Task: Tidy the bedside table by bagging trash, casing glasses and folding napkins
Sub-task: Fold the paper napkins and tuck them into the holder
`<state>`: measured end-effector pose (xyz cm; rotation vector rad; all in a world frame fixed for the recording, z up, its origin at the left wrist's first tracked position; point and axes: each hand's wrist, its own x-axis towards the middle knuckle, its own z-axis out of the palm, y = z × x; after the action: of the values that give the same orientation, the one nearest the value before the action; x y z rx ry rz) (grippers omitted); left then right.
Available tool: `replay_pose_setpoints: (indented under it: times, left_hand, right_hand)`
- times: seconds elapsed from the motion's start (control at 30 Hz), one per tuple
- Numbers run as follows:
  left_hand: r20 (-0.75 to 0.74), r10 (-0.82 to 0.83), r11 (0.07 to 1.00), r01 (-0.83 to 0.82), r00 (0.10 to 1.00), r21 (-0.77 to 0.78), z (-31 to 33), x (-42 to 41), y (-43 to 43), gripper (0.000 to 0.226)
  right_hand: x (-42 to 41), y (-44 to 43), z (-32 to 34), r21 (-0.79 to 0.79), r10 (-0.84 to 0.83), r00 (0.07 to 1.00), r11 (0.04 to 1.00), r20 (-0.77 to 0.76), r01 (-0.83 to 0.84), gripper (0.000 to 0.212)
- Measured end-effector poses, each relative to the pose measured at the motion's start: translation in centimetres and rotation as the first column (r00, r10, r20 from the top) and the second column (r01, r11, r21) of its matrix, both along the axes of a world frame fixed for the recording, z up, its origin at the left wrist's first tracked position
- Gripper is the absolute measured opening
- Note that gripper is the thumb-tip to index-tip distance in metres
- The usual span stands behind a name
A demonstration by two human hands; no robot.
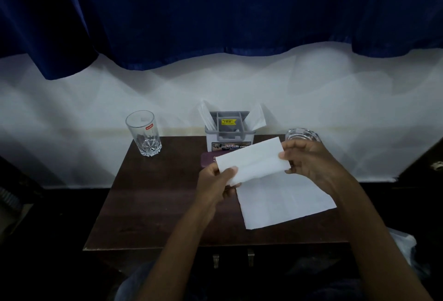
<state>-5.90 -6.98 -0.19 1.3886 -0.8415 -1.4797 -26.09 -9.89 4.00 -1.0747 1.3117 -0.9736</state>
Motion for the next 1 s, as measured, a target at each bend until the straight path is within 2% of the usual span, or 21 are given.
replay_pose_setpoints:
  times: [0.07, 0.17, 0.23, 0.4, 0.5, 0.63, 0.7, 0.77, 0.83, 0.93, 1.0]
  left_hand:
    - [0.019, 0.012, 1.000, -0.012, 1.000, -0.025, 0.0, -0.1, 0.0, 0.023]
    - [-0.007, 0.044, 0.999, -0.044, 0.999, -0.020, 0.0, -0.2, -0.2, 0.022]
    - [-0.069, 0.086, 0.996, -0.085, 0.994, 0.008, -0.1, -0.1, -0.3, 0.021]
    - [-0.251, 0.223, 0.974, -0.207, 0.942, 0.088, -0.1, 0.7, -0.6, 0.012]
    - [-0.279, 0.268, 0.963, -0.257, 0.922, 0.074, 0.4, 1.5, -0.8, 0.007]
    - [-0.265, 0.263, 0.965, -0.254, 0.928, 0.070, 0.8, 2.0, -0.8, 0.008]
    - [-0.248, 0.231, 0.973, -0.221, 0.941, 0.068, 1.0, 1.9, -0.9, 0.009]
    - [-0.218, 0.205, 0.979, -0.199, 0.954, 0.051, 1.0, 1.7, -1.0, 0.011]
    - [-0.178, 0.197, 0.981, -0.194, 0.964, 0.034, 0.9, 1.7, -1.1, 0.012]
    - [-0.137, 0.174, 0.985, -0.173, 0.975, 0.018, 0.7, 1.6, -1.1, 0.013]
    - [-0.133, 0.162, 0.987, -0.161, 0.978, 0.019, 0.7, 1.5, -1.2, 0.013]
  right_hand:
    - [-0.1, 0.0, -0.2, 0.045, 0.048, 0.999, 0.998, -0.008, -0.048, 0.013]
    - [-0.4, -0.3, -0.4, 0.071, 0.003, 0.999, 0.997, 0.047, -0.006, 0.011]
    - [-0.6, -0.5, -0.5, 0.084, -0.075, 0.993, 0.994, 0.092, 0.067, 0.019]
    - [-0.3, -0.2, -0.7, 0.135, -0.179, 0.963, 0.979, 0.200, 0.154, 0.009]
    - [0.7, -0.8, -0.4, 0.113, -0.223, 0.942, 0.973, 0.253, 0.200, 0.009]
    - [2.6, -4.5, 0.9, 0.003, -0.276, 0.935, 0.959, 0.222, 0.282, 0.013]
    - [3.4, -7.3, 1.9, -0.113, -0.307, 0.944, 0.940, 0.123, 0.321, 0.012]
    - [4.2, -10.0, 3.1, -0.254, -0.321, 0.943, 0.922, -0.083, 0.292, 0.007]
    - [4.9, -12.3, 3.9, -0.381, -0.325, 0.901, 0.902, -0.288, 0.204, 0.018]
    - [6.4, -15.0, 4.5, -0.503, -0.358, 0.730, 0.864, -0.582, 0.023, 0.025]
    - [7.4, -16.2, 4.7, -0.506, -0.350, 0.623, 0.858, -0.700, -0.086, 0.023]
